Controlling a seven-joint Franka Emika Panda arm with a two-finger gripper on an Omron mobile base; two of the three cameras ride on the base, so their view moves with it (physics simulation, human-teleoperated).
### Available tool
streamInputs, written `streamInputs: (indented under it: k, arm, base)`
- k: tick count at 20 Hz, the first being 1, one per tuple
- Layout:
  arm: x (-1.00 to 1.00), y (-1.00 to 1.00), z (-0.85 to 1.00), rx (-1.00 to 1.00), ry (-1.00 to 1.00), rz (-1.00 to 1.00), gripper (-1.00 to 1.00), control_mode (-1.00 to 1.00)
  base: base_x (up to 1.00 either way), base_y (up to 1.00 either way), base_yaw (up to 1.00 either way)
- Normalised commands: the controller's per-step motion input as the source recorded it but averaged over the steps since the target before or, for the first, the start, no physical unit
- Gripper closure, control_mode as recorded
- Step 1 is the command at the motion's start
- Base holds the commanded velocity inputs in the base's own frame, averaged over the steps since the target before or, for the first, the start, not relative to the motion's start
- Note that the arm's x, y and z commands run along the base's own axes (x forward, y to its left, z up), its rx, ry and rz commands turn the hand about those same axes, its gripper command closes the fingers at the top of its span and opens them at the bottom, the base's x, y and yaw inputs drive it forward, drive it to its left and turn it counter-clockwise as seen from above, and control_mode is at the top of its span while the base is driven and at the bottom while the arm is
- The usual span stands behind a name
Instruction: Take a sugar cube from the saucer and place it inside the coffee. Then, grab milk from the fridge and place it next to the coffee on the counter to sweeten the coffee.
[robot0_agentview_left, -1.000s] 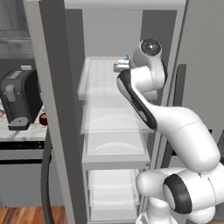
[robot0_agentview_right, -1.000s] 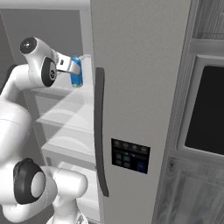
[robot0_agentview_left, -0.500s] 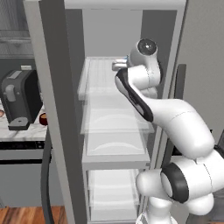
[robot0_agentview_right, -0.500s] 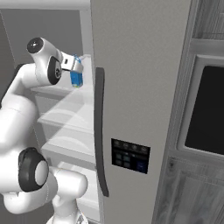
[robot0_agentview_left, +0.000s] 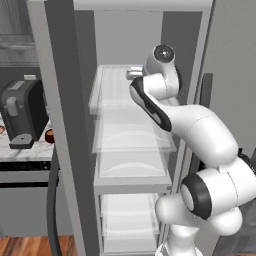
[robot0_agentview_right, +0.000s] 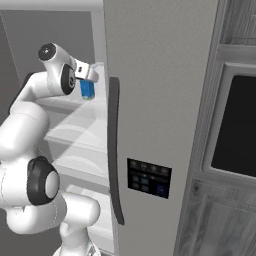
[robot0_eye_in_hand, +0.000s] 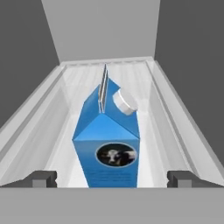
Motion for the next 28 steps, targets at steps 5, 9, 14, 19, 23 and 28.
streamInputs:
  k: [5,9,14,19,23,28]
  arm:
    - [0.27,0.0,-0.04,0.0,0.0,0.0,-1.0,-1.0]
    - [0.22,0.0,-0.02,0.0,0.0,0.0,-1.0,-1.0]
    - [0.16,0.0,-0.01,0.0,0.0,0.0,-1.0,-1.0]
    - [0.17,0.0,-0.04,0.0,0.0,0.0,-1.0,-1.0]
    - [0.11,0.0,-0.03,0.0,0.0,0.0,1.0,-1.0]
    - [0.0,0.0,0.0,0.0,0.0,0.0,1.0,-1.0]
  base:
    - [0.0,0.0,0.0]
    - [0.0,0.0,0.0]
    - [0.0,0.0,0.0]
    - [0.0,0.0,0.0]
    - [0.0,0.0,0.0]
    - [0.0,0.0,0.0]
